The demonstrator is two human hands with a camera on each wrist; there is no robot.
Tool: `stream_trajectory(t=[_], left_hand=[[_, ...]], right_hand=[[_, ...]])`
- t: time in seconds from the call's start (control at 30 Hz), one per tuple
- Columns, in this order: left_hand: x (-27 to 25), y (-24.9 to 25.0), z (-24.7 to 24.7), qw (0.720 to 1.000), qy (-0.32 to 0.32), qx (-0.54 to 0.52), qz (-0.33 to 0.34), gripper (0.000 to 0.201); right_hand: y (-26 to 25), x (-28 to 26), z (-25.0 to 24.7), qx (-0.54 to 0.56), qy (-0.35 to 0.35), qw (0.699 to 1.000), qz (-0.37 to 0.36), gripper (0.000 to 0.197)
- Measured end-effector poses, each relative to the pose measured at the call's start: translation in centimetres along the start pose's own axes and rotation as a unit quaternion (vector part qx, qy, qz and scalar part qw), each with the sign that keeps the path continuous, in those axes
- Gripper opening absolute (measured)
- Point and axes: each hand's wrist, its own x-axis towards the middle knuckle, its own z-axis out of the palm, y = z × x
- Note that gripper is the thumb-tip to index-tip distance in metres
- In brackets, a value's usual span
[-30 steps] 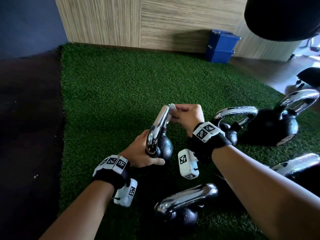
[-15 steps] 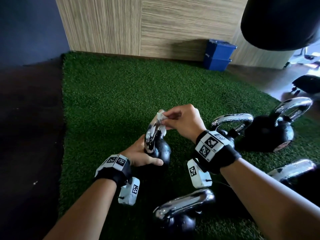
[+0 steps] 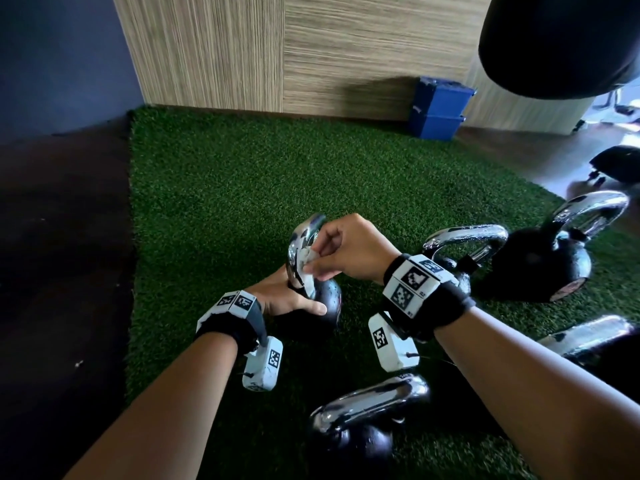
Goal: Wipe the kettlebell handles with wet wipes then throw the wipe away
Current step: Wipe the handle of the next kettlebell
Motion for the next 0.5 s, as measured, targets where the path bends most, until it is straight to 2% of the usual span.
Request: stream_trajectory(t=[0.07, 0.1, 0.2, 0.23, 0.3, 0.37, 0.43, 0.5], left_hand=[[0.1, 0.1, 0.0, 1.0, -0.014, 0.012, 0.008, 0.066], [0.1, 0.1, 0.0, 1.0, -0.02, 0.02, 0.007, 0.064], [0.0, -0.2, -0.1, 1.0, -0.014, 0.009, -0.007, 0.04], [-0.2, -0.4, -0.1, 1.0, -0.011, -0.004, -0.003, 0.039], [-0.7, -0.6, -0.1, 1.0, -0.006, -0.026, 0.014, 0.041], [-1.2, -0.7, 0.0, 0.999, 0.003, -0.04, 0.033, 0.05], [-1.5, -0.8, 0.0, 0.999, 0.011, -0.029, 0.037, 0.059], [-1.6, -1.0, 0.3, 0.999, 0.015, -0.023, 0.039, 0.061]], right_hand=[[0.2, 0.1, 0.2, 0.002, 0.004, 1.0, 0.006, 0.026], [0.5, 0.2, 0.5, -0.01, 0.004, 1.0, 0.009, 0.024], [1.5, 0.4, 1.4, -0.081, 0.002, 0.997, 0.007, 0.023], [1.8, 0.5, 1.6, -0.084, -0.002, 0.996, 0.005, 0.021], [2.2, 0.7, 1.6, -0.089, -0.002, 0.996, -0.006, 0.016], [2.5, 1.0, 1.7, -0.138, 0.001, 0.99, -0.007, 0.011], [2.5, 1.4, 1.9, -0.184, -0.037, 0.982, 0.013, 0.011], [2.4, 1.7, 2.0, -0.184, -0.092, 0.978, 0.033, 0.014]])
